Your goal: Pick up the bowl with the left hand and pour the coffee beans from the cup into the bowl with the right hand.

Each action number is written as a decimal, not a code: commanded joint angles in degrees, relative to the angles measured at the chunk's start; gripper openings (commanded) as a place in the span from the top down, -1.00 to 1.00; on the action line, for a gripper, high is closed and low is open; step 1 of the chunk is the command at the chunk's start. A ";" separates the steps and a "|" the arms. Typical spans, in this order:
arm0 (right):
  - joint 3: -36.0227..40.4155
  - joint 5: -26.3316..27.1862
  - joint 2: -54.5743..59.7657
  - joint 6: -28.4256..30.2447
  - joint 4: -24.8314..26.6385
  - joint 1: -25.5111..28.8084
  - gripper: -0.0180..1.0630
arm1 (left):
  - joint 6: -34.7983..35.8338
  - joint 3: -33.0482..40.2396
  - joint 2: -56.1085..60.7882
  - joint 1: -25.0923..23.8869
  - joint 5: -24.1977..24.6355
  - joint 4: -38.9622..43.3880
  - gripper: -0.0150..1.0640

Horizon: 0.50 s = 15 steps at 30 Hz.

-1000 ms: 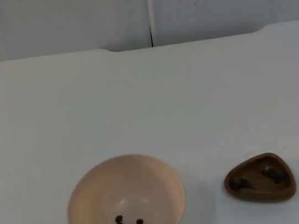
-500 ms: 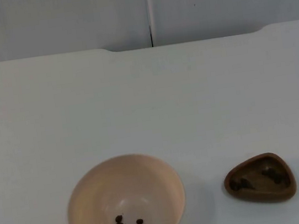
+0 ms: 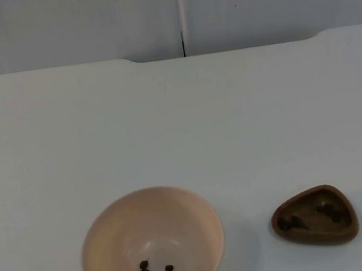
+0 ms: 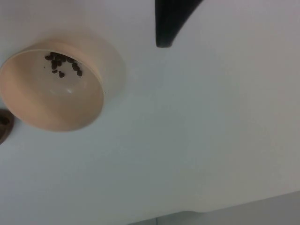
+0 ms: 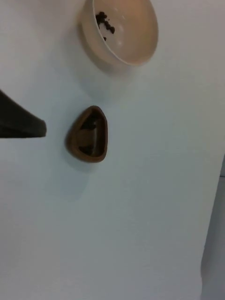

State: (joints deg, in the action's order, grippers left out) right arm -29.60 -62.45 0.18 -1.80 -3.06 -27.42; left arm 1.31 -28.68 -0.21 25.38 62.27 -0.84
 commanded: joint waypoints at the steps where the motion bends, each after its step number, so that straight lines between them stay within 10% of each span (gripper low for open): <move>1: 0.18 0.61 -0.18 0.55 0.41 3.85 -0.99 | 0.27 0.28 0.21 -0.13 -0.76 -0.61 -0.98; 15: 0.18 0.61 -0.18 0.55 0.41 21.29 -0.99 | 0.27 0.28 0.21 -0.13 -0.76 -0.61 -0.98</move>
State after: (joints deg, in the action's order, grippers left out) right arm -29.60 -62.45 0.18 -1.80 -2.96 -8.69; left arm 1.31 -28.68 -0.21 25.38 62.27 -0.84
